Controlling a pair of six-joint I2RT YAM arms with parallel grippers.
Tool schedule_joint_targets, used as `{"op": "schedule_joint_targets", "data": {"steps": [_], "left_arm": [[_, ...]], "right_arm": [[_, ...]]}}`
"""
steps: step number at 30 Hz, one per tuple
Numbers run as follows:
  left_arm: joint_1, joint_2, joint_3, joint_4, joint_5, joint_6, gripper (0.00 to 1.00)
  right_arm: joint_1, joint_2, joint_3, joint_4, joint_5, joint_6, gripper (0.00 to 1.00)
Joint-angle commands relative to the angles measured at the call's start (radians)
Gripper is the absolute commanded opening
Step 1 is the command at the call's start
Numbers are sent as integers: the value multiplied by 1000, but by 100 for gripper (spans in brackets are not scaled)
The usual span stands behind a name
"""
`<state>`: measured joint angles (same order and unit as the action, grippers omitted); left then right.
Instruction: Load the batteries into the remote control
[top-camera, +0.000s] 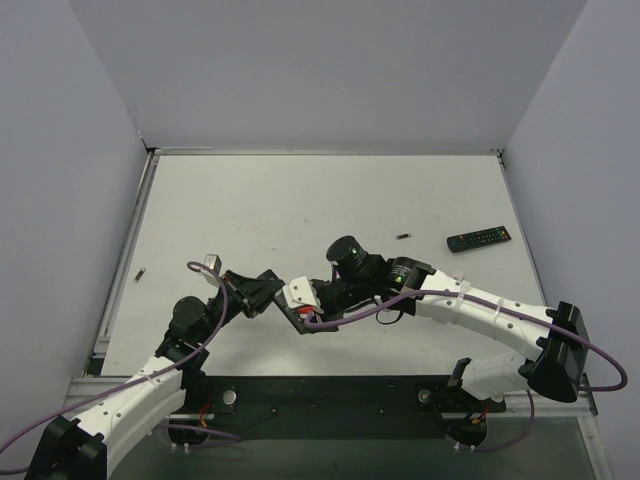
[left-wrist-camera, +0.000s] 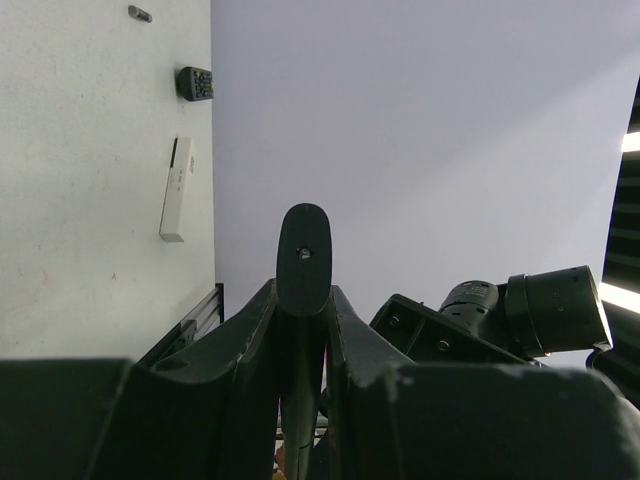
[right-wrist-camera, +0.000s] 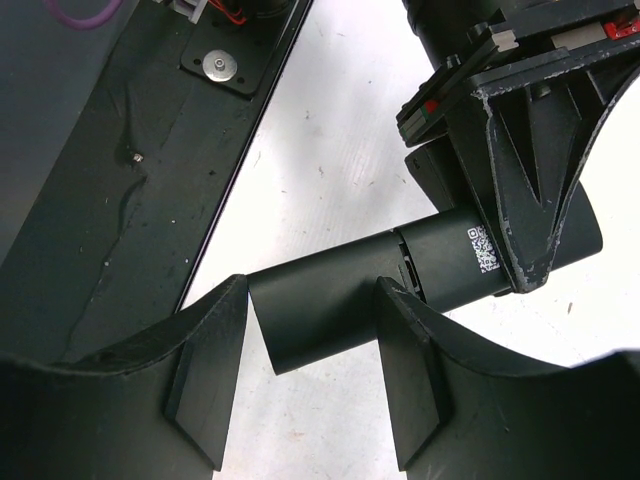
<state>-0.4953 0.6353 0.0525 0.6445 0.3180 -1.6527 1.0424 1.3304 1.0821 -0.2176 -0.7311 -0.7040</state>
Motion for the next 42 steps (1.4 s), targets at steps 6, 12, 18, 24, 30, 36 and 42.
{"op": "schedule_joint_targets", "data": {"steps": [6, 12, 18, 24, 30, 36, 42], "left_arm": [[-6, -8, 106, 285, 85, -117, 0], [-8, 27, 133, 357, 133, -160, 0], [-14, 46, 147, 392, 153, -174, 0], [-22, 67, 171, 412, 178, -174, 0], [-32, 83, 178, 426, 184, -171, 0], [-31, 83, 187, 352, 184, -72, 0], [-22, 107, 196, 95, 155, 258, 0]], "right_arm": [[-5, 75, -8, -98, 45, -3, 47], [-24, 108, -1, -83, 81, -45, 43], [-39, 134, 6, -49, 84, -55, 42], [-47, 148, -4, 27, 110, -12, 42], [-50, 145, -40, 104, 177, 31, 42], [-47, 122, -54, 100, 125, 78, 43], [-38, 30, -67, 101, 98, 168, 49]]}}
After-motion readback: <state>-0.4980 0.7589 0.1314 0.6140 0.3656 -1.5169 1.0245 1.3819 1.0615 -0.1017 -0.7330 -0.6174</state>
